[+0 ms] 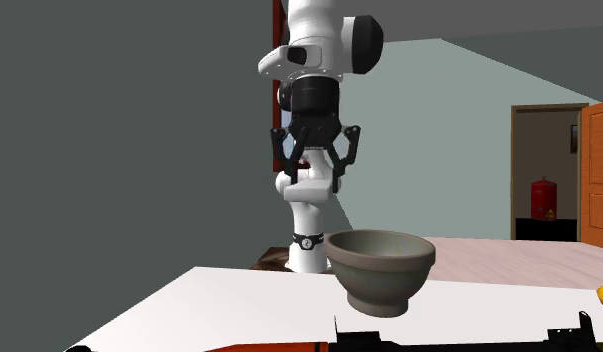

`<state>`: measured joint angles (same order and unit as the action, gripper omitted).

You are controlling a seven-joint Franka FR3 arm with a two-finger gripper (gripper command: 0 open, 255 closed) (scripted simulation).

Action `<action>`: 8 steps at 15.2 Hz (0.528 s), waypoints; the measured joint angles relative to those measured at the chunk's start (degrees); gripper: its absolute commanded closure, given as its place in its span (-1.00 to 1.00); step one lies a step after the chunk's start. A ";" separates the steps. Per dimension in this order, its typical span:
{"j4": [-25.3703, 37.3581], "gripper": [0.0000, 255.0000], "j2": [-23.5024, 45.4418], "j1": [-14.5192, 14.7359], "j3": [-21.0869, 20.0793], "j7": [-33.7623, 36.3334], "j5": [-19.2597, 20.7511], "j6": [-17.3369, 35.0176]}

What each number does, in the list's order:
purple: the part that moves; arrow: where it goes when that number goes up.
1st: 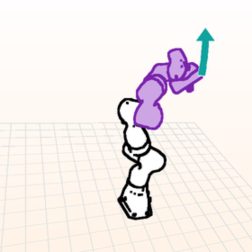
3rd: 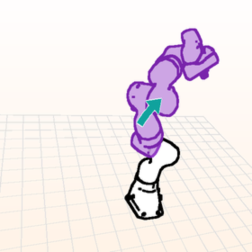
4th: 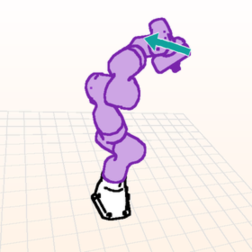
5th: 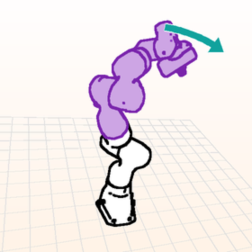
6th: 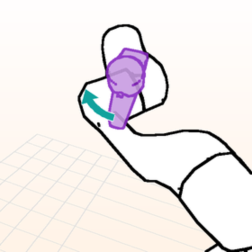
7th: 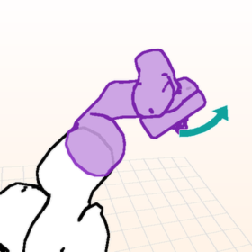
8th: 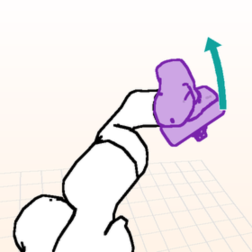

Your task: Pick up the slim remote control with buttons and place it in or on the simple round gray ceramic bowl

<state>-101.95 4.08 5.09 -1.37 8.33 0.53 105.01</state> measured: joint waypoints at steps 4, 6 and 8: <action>0.03 1.00 0.03 2.76 -2.36 5.13 0.09 -0.06; 0.58 1.00 0.22 4.14 -3.55 7.70 0.14 -0.41; 0.80 1.00 0.86 5.03 -4.30 9.40 0.23 0.00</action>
<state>-101.15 4.94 10.12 -5.67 17.73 0.76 105.00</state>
